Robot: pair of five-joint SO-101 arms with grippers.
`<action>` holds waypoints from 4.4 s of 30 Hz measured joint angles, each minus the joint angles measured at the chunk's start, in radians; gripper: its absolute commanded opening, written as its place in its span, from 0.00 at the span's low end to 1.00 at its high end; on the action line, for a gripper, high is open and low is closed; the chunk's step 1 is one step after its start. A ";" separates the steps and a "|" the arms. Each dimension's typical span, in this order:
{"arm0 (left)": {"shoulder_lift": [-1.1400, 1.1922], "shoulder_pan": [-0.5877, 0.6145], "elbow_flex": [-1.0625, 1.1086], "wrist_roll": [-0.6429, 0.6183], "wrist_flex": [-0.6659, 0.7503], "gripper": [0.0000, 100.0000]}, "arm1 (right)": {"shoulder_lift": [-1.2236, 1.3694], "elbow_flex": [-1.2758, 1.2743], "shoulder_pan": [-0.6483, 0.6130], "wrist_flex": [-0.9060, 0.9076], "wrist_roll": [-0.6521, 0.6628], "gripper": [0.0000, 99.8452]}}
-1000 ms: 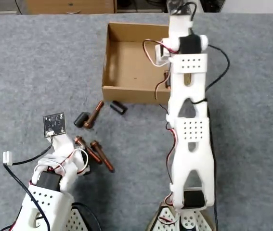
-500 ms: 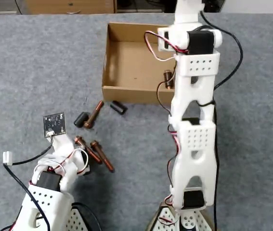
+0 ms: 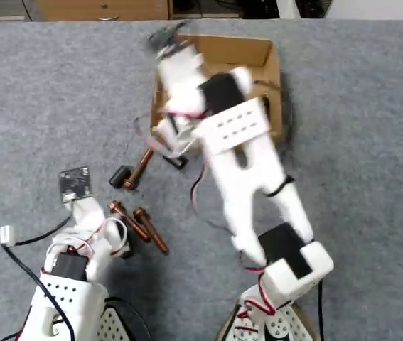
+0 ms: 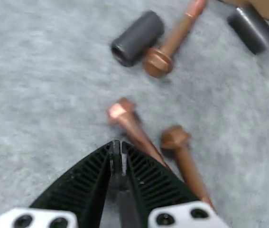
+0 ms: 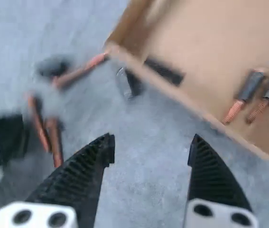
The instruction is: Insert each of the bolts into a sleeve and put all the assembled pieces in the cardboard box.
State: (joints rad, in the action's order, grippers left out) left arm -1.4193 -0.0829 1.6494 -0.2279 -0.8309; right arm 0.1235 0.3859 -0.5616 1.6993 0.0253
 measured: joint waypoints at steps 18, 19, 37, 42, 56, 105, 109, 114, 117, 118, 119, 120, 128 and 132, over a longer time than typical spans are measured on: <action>0.000 0.272 -0.018 0.114 -0.150 0.02 | 0.261 -0.098 -0.094 -0.176 0.137 0.16; 0.000 0.272 -0.018 0.114 -0.150 0.02 | 0.284 -0.095 -0.094 -0.176 0.137 0.16; 0.000 0.272 -0.018 0.114 -0.150 0.02 | 0.557 0.118 -0.038 -0.160 0.259 0.16; 0.000 0.272 -0.018 0.114 -0.150 0.02 | 0.615 0.178 -0.026 -0.157 0.269 0.16; 0.000 0.278 -0.018 0.114 -0.127 0.02 | 0.758 0.281 0.015 -0.153 0.270 0.16; 0.002 0.281 -0.018 0.115 -0.127 0.02 | -0.058 0.275 0.075 0.069 0.009 0.00; 0.002 0.281 -0.018 0.069 -0.127 0.02 | -0.293 0.101 0.120 0.069 -0.086 0.00; 0.002 0.279 -0.055 0.058 -0.169 0.02 | -0.588 -0.175 0.164 0.069 -0.133 0.00; 0.002 0.250 -0.115 0.057 -0.255 0.02 | -0.743 -0.327 0.189 0.069 -0.137 0.00; 0.002 0.239 -0.137 0.057 -0.281 0.02 | -0.795 -0.373 0.199 0.069 -0.137 0.00; 0.002 0.230 -0.157 0.057 -0.302 0.02 | -0.844 -0.413 0.212 0.069 -0.137 0.00; 0.002 0.222 -0.176 0.048 -0.318 0.02 | -0.890 -0.453 0.224 0.069 -0.137 0.00; 0.002 0.098 -0.330 -0.081 -0.381 0.02 | -1.171 -0.707 0.279 0.069 -0.140 0.00; 0.002 0.005 -0.416 -0.147 -0.384 0.02 | -1.226 -0.760 0.279 0.068 -0.178 0.00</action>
State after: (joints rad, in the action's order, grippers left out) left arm -1.4177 -0.0783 1.2336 -0.3751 -1.2144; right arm -1.1024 -0.3736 -0.2823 1.7668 -0.1527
